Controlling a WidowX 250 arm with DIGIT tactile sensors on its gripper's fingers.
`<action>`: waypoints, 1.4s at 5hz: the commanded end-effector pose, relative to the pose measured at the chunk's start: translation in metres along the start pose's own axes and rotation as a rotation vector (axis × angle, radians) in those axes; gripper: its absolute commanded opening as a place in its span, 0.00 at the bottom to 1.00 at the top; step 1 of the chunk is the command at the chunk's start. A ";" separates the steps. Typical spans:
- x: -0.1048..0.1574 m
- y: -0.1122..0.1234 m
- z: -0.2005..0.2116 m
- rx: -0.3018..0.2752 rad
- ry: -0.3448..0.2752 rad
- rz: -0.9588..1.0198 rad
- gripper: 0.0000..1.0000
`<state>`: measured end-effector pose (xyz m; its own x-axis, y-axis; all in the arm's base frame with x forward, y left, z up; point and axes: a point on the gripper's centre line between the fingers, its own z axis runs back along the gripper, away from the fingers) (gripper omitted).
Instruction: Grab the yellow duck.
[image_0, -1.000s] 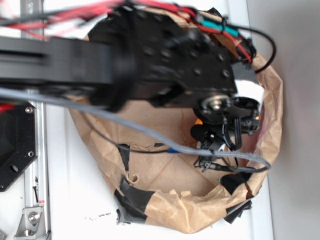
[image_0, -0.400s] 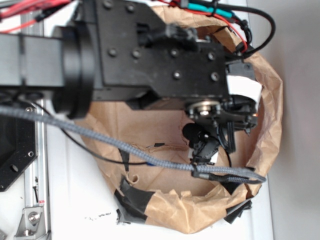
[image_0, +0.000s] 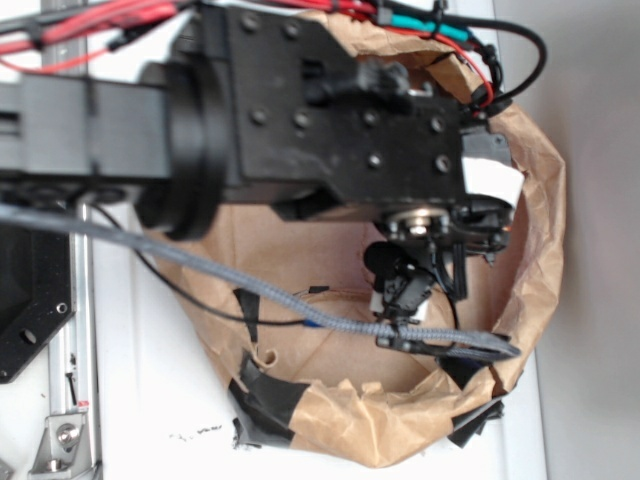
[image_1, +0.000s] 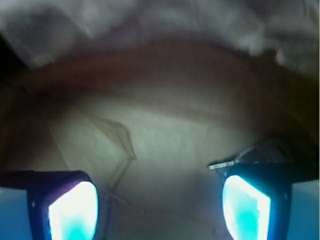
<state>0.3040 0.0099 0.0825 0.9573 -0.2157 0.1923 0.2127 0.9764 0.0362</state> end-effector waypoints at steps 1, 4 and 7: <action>-0.026 0.028 0.027 0.132 0.034 0.183 1.00; -0.049 0.054 0.026 0.228 0.097 0.371 1.00; -0.032 0.063 -0.003 0.178 0.022 0.187 1.00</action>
<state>0.2788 0.0786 0.0605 0.9904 -0.0356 0.1336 0.0141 0.9872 0.1586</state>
